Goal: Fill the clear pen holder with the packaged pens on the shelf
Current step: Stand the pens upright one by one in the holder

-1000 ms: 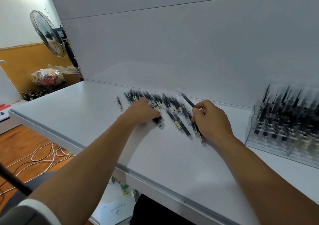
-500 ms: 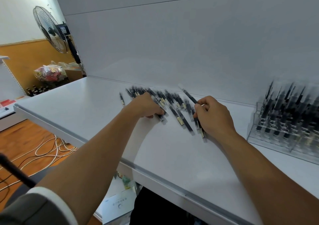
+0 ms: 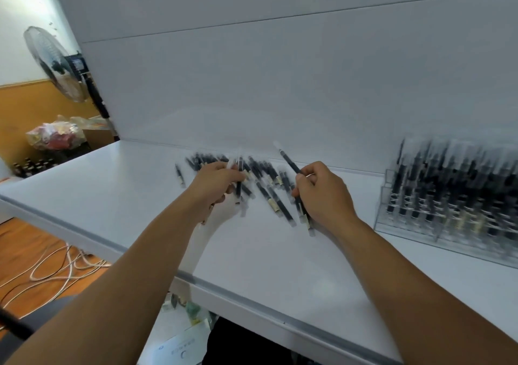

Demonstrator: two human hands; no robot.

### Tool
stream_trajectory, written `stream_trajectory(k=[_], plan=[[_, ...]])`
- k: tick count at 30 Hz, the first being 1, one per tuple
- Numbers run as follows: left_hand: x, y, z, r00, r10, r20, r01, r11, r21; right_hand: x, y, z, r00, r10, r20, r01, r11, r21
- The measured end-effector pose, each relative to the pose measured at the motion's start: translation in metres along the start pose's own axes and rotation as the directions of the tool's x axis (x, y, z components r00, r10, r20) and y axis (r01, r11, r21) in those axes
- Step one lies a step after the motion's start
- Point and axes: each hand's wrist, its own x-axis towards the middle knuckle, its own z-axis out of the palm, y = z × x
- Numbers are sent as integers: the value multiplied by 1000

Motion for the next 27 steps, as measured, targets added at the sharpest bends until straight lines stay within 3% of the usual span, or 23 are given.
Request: stream_trajectory(k=[5,11,15,19,27], plan=[[-26,19,27,988,140,71,-131,984,-117,-7,-17,-10,996,87,11,-87,955,283],[-50,36,71,946,285,154,-217,911,-351,-29,-25,-54,1000,9,9,-11,952,306],[-67,47,110,904,350,246,-198,852,-485,-53,-15,-99,992,32,-125,17,926,377],[-85,58,152,844,423,330,-209,826,-524,-75,9,-142,950,28,-312,57,963,262],[-128,76,220,755,477,451,-202,823,-532,-115,56,-215,871,111,-478,-17,980,196]])
